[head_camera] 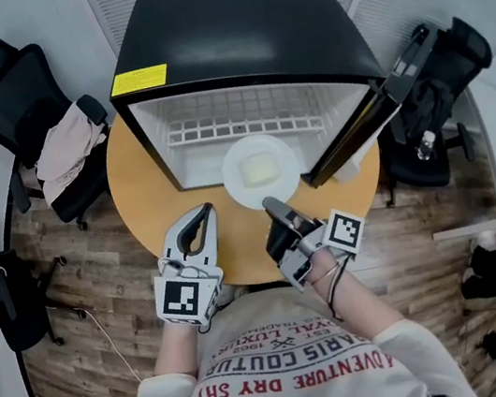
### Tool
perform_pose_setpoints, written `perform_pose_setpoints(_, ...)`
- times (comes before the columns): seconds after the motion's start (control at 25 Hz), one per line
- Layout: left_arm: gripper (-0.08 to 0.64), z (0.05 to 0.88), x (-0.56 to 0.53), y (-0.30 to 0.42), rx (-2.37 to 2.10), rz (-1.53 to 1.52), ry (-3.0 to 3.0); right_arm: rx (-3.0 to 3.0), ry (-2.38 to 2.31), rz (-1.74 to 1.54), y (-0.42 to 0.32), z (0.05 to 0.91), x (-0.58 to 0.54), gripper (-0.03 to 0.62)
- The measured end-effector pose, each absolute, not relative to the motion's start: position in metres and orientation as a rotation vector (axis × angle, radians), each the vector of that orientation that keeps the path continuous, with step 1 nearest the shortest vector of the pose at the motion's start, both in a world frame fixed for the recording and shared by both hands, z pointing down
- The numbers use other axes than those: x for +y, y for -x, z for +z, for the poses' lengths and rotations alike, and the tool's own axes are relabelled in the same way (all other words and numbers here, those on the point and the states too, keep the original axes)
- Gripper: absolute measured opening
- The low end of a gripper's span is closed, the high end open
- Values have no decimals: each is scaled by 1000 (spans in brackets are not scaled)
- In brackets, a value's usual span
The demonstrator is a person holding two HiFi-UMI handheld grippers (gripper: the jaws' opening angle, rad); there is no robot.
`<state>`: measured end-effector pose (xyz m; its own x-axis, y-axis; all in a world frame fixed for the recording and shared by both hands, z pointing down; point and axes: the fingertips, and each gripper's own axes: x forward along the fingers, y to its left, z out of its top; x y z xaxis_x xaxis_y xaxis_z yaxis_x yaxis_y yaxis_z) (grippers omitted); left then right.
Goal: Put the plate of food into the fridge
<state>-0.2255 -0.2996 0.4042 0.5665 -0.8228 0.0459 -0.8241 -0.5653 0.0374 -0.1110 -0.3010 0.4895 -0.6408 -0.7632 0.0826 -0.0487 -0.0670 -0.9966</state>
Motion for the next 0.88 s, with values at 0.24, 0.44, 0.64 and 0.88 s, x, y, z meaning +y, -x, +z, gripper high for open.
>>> perform_pose_setpoints(0.24,26,410,-328,219,-1447,54,-2730,1666,870,-1762,109,486,-332,37)
perform_pose_setpoints(0.44,26,410,-349,219,-1459,59,-2727,1673,878,-1752,108,482,-359,37)
perform_pose_setpoints(0.64,26,407,-363,223,-1465,55,-2727,1668,882,-1760,111,481,-382,37)
perform_pose_setpoints(0.88,26,413,-371,229,-1466,60,-2711,1639,909,-1758,119,488,-400,37)
